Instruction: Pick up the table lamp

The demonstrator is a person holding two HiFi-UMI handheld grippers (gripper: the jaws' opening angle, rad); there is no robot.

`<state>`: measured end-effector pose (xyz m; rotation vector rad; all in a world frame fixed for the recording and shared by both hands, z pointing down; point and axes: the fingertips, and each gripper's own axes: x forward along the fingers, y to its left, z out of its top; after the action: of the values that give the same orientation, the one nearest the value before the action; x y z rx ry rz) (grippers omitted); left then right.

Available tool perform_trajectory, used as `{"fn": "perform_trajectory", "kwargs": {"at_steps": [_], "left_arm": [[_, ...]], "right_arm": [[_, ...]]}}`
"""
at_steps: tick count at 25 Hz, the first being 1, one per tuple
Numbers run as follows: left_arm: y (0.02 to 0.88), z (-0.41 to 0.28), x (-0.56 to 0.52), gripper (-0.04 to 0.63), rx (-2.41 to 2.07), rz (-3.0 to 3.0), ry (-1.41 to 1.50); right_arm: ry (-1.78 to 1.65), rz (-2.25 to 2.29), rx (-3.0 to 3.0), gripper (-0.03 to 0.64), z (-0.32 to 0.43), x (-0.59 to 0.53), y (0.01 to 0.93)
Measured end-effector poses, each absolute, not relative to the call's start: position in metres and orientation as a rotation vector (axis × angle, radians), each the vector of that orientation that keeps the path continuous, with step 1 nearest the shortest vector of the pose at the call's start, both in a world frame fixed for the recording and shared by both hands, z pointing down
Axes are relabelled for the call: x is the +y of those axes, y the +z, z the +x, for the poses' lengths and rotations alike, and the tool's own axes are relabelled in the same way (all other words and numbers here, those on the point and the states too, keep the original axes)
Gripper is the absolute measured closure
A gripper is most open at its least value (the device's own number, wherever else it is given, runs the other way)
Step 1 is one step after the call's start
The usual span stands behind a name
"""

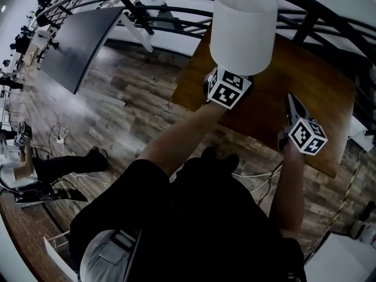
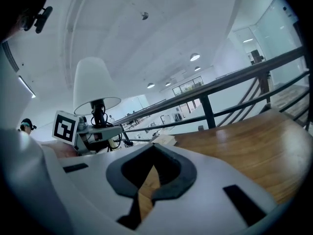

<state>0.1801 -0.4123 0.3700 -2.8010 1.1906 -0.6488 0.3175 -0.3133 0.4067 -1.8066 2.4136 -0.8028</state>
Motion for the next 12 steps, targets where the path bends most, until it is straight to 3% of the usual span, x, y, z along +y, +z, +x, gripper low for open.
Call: {"fn": "perform_trajectory", "kwargs": {"at_steps": [12], "left_arm": [[0.315,0.149,-0.358,0.537,1.032,-2.864,-0.587]], "right_arm": [[-0.552,-1.844,2.421,0.607,0.300,-0.290,0.311]]}}
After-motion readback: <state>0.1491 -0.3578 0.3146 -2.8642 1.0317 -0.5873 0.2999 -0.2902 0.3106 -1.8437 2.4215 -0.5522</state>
